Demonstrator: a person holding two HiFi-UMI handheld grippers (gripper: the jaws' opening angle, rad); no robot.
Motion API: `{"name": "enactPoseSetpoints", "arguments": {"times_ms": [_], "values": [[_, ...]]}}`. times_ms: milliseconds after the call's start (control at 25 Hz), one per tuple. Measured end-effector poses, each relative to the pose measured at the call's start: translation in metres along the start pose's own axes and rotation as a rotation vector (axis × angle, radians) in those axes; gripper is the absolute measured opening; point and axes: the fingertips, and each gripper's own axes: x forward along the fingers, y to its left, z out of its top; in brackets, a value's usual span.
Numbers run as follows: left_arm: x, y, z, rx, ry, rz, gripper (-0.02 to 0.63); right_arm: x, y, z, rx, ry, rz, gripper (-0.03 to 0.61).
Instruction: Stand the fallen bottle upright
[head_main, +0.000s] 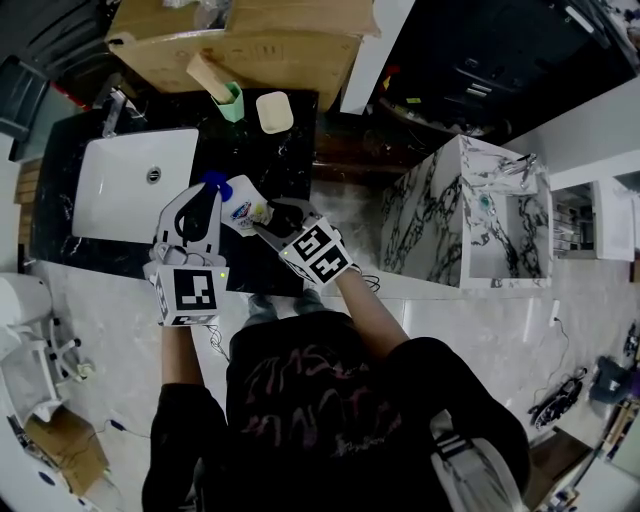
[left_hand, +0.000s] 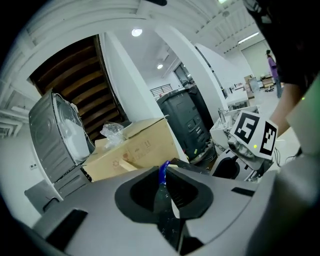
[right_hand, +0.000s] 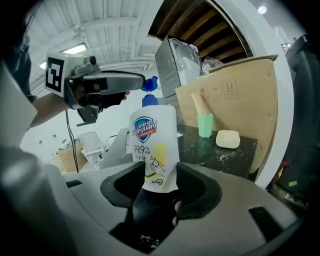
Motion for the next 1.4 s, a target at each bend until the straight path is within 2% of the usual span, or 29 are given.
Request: {"name": "enactPoseSetpoints", "arguments": {"times_ms": [160,760,1040,1160,1240,1400], "values": [[-0.01,-0.02,0.014,0.049,-0.021,-0.033,0.055,-0.005,0.002,-0.006,-0.017,0.009,-0.004,0.21],[-0.017,-0.046,0.026,0.043,-0.047,-0.069,0.069,-0.01,0.002,-0.015,-0.048,0.041,-0.008,0.207],[-0.019,-0.05,0.029,-0.032,-0.07,-0.121,0.099,-0.009,0.003,-0.018,-0.055,0.049,-0.008,0.207],[-0.022,-0.048,0.04,-0.049,-0.126,-0.131,0.12,-0.011,0.005,-0.018,-0.054,0.052,-0.005,0.207],[-0.024,-0.043,0.046,-0.1,-0.166,-0.13,0.127,-0.013,0.005,-0.018,-0.05,0.049,-0.006,0.207],[-0.032,-0.023,0.055,-0.248,-0.225,-0.117,0.129,-0.017,0.003,-0.016,-0.056,0.044,-0.018,0.201]]}}
